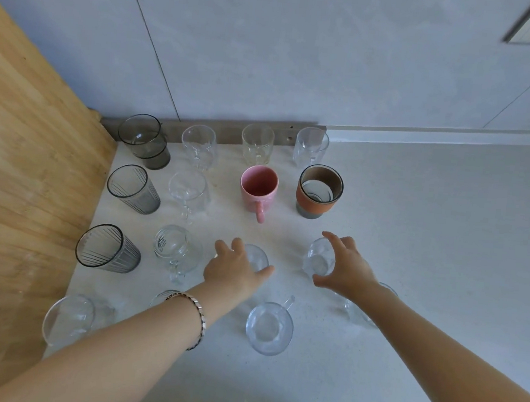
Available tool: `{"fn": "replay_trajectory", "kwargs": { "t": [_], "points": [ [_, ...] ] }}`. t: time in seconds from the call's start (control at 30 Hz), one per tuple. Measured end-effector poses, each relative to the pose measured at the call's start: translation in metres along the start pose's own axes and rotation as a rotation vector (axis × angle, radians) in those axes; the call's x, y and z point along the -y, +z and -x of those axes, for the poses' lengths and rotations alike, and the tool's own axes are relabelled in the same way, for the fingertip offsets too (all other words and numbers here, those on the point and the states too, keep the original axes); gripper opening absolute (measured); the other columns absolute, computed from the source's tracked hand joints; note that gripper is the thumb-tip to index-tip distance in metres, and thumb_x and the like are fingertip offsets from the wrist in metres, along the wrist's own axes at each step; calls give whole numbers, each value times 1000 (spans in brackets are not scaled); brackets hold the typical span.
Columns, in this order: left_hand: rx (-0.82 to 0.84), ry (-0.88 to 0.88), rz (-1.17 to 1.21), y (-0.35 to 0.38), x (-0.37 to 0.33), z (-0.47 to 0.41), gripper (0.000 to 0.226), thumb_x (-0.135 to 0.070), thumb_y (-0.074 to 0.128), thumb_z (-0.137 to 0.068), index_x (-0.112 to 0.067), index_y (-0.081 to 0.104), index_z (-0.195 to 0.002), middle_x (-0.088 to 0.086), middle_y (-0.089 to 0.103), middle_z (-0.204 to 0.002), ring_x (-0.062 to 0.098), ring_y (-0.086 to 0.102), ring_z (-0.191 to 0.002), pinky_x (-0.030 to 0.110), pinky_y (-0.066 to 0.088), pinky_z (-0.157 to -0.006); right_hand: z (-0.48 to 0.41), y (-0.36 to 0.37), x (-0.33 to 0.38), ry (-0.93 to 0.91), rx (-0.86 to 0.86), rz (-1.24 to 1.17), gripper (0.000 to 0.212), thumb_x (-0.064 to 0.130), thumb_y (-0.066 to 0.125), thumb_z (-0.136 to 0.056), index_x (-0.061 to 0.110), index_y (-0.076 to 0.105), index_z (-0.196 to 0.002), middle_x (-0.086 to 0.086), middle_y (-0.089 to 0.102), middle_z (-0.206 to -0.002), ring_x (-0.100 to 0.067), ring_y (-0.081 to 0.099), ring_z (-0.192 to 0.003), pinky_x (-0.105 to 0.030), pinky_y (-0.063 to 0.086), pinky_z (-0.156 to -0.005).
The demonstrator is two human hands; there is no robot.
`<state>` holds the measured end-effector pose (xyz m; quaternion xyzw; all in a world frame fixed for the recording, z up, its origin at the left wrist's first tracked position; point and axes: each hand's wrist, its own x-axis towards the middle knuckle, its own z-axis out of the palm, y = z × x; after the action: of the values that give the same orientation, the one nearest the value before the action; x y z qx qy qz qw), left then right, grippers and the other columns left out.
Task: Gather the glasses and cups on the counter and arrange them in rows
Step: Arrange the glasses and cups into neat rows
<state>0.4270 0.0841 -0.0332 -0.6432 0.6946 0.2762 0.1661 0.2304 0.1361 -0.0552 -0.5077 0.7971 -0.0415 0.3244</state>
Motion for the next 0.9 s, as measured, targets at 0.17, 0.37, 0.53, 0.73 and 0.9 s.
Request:
{"fn": "replay_trajectory", "kwargs": {
  "t": [0.17,0.37,0.53,0.73,0.9],
  "points": [
    [121,390,-240,-9,10,-9,103,-36,69,-75,-29,0,-150,4,-1,-158,30,7,-147,43,20,-118,-9,4,1,45,-82,-85,103,28,80,-68,21,16,-148,-4,34,-144,-27,51,-122,-40,51,-93],
    [62,360,-182,-7,15,-12,87,-24,69,-74,-37,19,-144,4,32,-140,29,56,-114,34,47,-87,-13,3,-2,50,-93,-109,94,26,79,-68,22,24,-144,-3,35,-142,-25,50,-121,-38,52,-90],
    [-4,-44,339,1,-12,-12,84,-42,74,-72,-21,25,-137,12,37,-131,33,59,-105,33,48,-76,-16,-1,-1,57,-97,-128,92,25,79,-69,25,25,-144,-6,35,-140,-27,54,-114,-33,50,-84],
    [-44,-95,518,5,-33,-17,84,-43,76,-71,-18,27,-134,14,38,-131,35,58,-106,31,44,-70,-18,-2,4,81,-91,-123,93,28,79,-67,26,24,-143,-5,36,-138,-26,54,-115,-37,54,-86],
    [-62,-102,553,8,-36,-16,84,-44,75,-72,-16,27,-134,15,38,-132,32,56,-97,31,42,-67,-15,0,1,81,-76,-103,93,27,78,-67,26,23,-143,-5,35,-137,-27,56,-110,-36,54,-84]
  ]
}}
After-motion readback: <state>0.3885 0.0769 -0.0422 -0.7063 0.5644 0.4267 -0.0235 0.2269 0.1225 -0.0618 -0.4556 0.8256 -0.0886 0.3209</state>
